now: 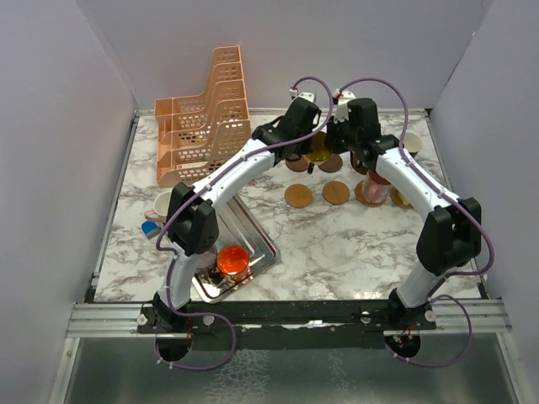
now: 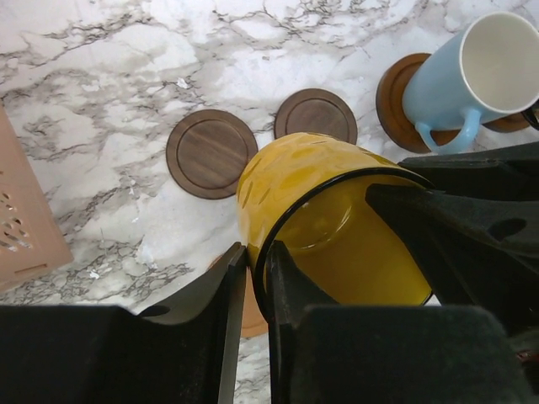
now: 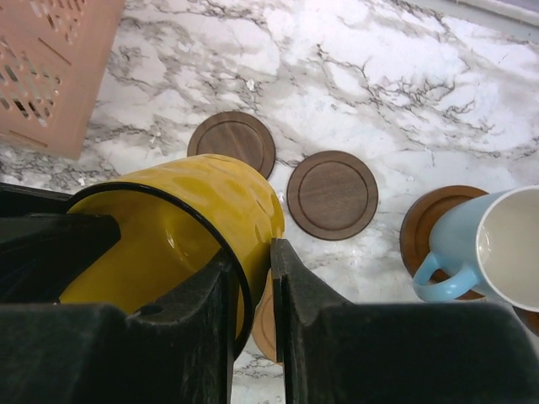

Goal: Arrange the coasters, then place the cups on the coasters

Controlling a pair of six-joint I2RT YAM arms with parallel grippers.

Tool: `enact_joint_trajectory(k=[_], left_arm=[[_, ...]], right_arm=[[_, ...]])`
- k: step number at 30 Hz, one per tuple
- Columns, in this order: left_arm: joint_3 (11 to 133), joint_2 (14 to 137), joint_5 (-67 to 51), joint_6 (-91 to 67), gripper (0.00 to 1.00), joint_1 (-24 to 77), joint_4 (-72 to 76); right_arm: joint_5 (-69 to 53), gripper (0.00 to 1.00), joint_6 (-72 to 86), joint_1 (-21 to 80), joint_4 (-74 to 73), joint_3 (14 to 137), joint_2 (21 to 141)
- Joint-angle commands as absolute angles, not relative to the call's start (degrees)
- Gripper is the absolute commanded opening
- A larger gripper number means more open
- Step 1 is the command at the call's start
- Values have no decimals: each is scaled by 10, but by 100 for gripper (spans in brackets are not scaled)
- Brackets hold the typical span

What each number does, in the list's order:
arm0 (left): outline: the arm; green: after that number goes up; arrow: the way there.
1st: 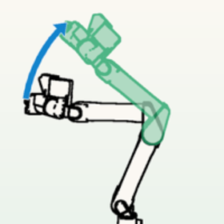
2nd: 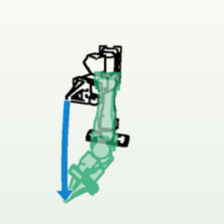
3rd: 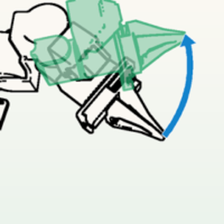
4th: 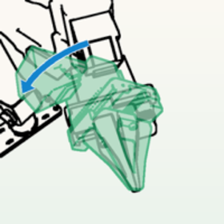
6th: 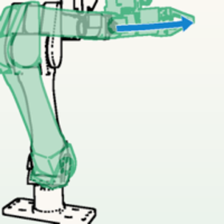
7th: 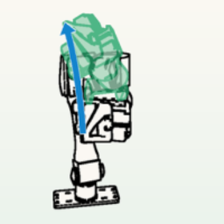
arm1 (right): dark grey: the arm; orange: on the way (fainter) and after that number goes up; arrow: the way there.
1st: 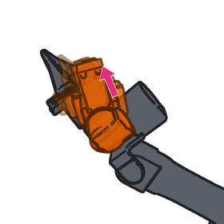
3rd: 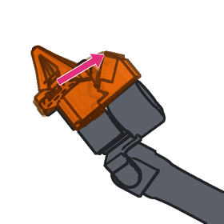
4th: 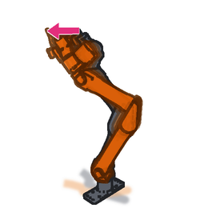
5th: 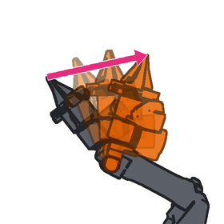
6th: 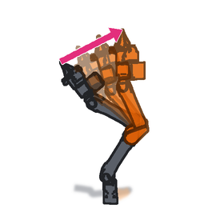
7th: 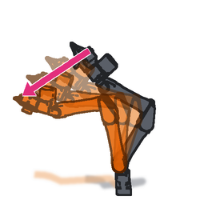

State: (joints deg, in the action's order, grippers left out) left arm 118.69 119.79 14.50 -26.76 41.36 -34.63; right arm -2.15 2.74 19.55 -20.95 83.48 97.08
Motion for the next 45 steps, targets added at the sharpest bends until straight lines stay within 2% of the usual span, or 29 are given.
enact_joint_trajectory(k=[1, 4, 10, 16, 26, 32, 45], left_arm=[[1169, 1136, 94, -247, 19, 408, -286], [1147, 1117, 57, -235, 23, 400, -263], [1098, 1086, -36, -220, 43, 372, -220], [1042, 1053, -99, -202, 53, 348, -184], [971, 995, -96, -136, 70, 335, -158], [951, 976, -77, -117, 75, 335, -151], [939, 975, -69, -115, 77, 335, -146]], right_arm=[[1, 1, 22, 192, -196, 815, 949], [5, 1, 18, 191, -189, 804, 942], [14, 1, 10, 190, -182, 791, 936], [28, 1, 4, 185, -188, 800, 949], [80, 1, 51, 170, -203, 847, 998], [144, 1, 106, 169, -298, 967, 1083], [164, 1, 150, 169, -405, 1084, 1197]])
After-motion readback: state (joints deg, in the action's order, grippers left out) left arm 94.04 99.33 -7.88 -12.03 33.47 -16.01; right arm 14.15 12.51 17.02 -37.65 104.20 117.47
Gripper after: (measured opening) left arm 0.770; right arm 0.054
